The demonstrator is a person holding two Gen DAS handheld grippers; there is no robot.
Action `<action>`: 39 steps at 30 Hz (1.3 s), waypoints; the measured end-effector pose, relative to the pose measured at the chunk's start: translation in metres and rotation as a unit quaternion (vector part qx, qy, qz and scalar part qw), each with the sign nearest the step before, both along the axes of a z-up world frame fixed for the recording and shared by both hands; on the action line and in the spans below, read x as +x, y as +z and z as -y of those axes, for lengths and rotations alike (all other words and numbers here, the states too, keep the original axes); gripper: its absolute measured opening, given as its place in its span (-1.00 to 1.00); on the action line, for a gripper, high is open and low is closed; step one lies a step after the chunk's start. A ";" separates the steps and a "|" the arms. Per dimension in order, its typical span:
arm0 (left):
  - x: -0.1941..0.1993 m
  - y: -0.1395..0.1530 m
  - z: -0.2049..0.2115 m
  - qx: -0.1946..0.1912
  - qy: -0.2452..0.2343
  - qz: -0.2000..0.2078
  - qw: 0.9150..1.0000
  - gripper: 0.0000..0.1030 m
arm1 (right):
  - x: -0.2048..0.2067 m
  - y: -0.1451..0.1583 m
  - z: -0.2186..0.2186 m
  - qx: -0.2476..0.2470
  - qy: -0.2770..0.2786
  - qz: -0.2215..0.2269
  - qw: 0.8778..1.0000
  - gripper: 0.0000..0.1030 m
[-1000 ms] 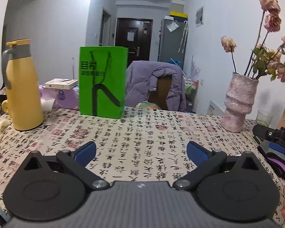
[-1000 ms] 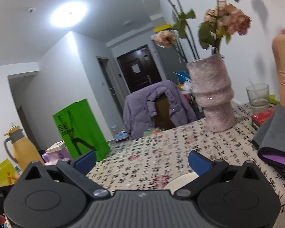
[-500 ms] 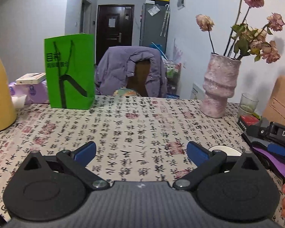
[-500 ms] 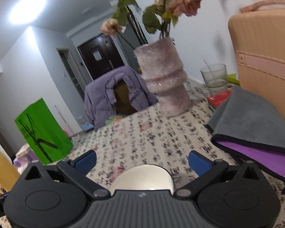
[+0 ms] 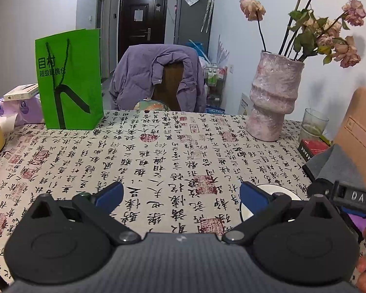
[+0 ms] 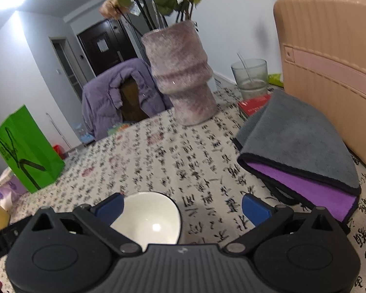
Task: Organize plates and bowls
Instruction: 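Move both open grippers toward the white bowl beside the pink vase, then close both grippers on the rim of the white bowl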
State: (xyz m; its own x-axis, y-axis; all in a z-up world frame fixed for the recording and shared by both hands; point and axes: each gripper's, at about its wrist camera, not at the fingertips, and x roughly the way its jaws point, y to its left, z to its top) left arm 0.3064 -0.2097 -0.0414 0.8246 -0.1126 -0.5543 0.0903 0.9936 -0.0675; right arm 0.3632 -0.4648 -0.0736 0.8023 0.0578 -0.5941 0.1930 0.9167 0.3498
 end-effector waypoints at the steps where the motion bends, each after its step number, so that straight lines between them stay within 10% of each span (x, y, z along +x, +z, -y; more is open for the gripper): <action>1: 0.003 -0.001 0.003 0.001 0.001 -0.005 1.000 1.00 | 0.002 -0.002 0.000 -0.001 0.001 -0.007 1.000 1.00; 18: 0.040 -0.029 0.036 0.031 0.025 -0.049 0.998 1.00 | 0.023 -0.026 -0.003 -0.003 0.014 -0.061 0.998 0.91; 39: 0.057 -0.059 0.064 0.040 0.009 -0.092 0.995 0.78 | 0.035 -0.044 -0.006 0.010 0.023 -0.088 0.996 0.07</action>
